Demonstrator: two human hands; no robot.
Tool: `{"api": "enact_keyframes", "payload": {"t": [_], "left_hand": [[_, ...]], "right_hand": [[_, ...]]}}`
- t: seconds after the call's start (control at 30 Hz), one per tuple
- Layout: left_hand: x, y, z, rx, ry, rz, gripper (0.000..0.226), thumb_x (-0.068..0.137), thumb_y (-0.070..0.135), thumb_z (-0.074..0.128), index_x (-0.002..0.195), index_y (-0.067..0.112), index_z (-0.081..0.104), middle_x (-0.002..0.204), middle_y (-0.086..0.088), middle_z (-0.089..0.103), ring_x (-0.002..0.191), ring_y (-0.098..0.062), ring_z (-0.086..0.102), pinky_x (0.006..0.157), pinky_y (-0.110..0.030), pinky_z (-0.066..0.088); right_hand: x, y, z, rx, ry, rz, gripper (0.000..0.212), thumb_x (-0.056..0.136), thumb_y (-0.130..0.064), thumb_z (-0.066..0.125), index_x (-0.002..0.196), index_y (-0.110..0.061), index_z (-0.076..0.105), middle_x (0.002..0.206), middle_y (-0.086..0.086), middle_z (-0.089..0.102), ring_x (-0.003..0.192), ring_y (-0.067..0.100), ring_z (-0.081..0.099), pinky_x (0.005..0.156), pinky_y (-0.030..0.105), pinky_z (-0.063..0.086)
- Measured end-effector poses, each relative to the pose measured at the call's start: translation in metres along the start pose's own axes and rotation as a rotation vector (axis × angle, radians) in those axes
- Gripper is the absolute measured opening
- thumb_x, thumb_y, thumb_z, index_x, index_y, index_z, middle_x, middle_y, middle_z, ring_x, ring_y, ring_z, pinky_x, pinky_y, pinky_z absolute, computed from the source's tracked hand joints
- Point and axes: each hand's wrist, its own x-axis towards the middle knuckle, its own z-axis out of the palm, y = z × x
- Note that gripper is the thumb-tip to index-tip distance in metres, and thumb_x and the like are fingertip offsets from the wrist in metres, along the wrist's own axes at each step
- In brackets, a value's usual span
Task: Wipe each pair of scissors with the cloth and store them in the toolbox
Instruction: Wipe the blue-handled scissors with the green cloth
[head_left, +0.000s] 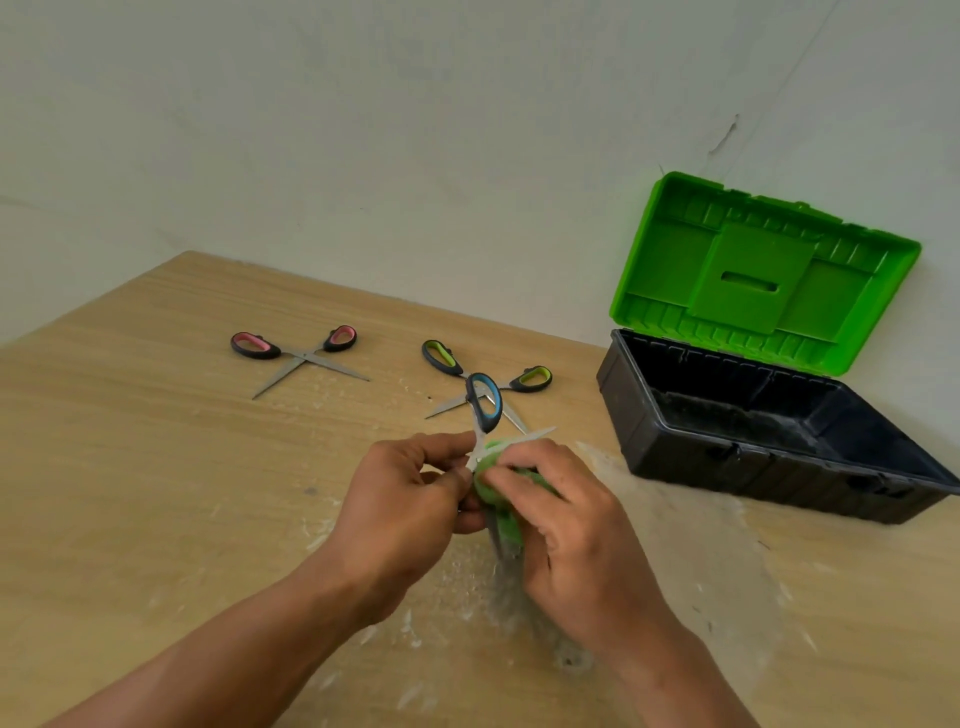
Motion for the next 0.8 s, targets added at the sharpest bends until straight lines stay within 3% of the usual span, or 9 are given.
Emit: {"api": "enact_keyframes", "payload": {"t": [0.1, 0.33, 0.5, 0.63, 0.8], "left_hand": [[0.005, 0.000, -0.003, 0.046, 0.052, 0.005, 0.028, 0.093, -0.007, 0.056, 0.111, 0.010, 0.070, 0.088, -0.002, 0.065, 0.061, -0.015, 0.063, 0.057, -0.022, 0.058], [0.009, 0.003, -0.009, 0.035, 0.062, 0.017, 0.029, 0.093, -0.011, 0.053, 0.111, 0.007, 0.068, 0.090, -0.007, 0.058, 0.057, -0.015, 0.060, 0.054, -0.023, 0.059], [0.018, 0.007, -0.018, -0.035, 0.107, 0.026, 0.032, 0.093, -0.013, 0.051, 0.117, 0.003, 0.065, 0.097, -0.015, 0.061, 0.070, -0.028, 0.068, 0.059, -0.026, 0.062], [0.020, 0.014, -0.022, -0.072, 0.128, 0.071, 0.033, 0.093, -0.012, 0.053, 0.115, 0.009, 0.066, 0.092, -0.009, 0.057, 0.061, -0.016, 0.069, 0.060, -0.025, 0.061], [0.022, 0.020, -0.029, -0.114, 0.131, 0.132, 0.036, 0.091, -0.009, 0.059, 0.112, 0.020, 0.066, 0.099, -0.008, 0.061, 0.075, -0.017, 0.072, 0.073, -0.025, 0.061]], "right_hand": [[-0.002, -0.001, 0.002, -0.034, -0.068, -0.057, 0.039, 0.079, 0.007, 0.078, 0.115, -0.006, 0.075, 0.114, 0.002, 0.065, 0.102, 0.017, 0.061, 0.080, 0.027, 0.056], [-0.006, -0.005, -0.001, -0.034, -0.085, -0.103, 0.037, 0.080, 0.008, 0.077, 0.113, -0.008, 0.076, 0.114, 0.002, 0.066, 0.103, 0.016, 0.059, 0.081, 0.026, 0.056], [-0.012, -0.005, 0.002, 0.012, -0.111, -0.128, 0.043, 0.073, 0.012, 0.079, 0.109, -0.011, 0.078, 0.113, 0.001, 0.067, 0.101, 0.020, 0.063, 0.079, 0.035, 0.059], [-0.014, 0.003, 0.002, 0.042, -0.120, -0.137, 0.042, 0.070, 0.013, 0.076, 0.102, -0.014, 0.080, 0.109, -0.001, 0.068, 0.099, 0.017, 0.063, 0.075, 0.034, 0.059], [-0.018, 0.013, -0.007, 0.169, 0.040, -0.010, 0.028, 0.087, 0.002, 0.063, 0.107, -0.012, 0.077, 0.110, -0.004, 0.065, 0.101, 0.008, 0.063, 0.085, 0.015, 0.054]]}}
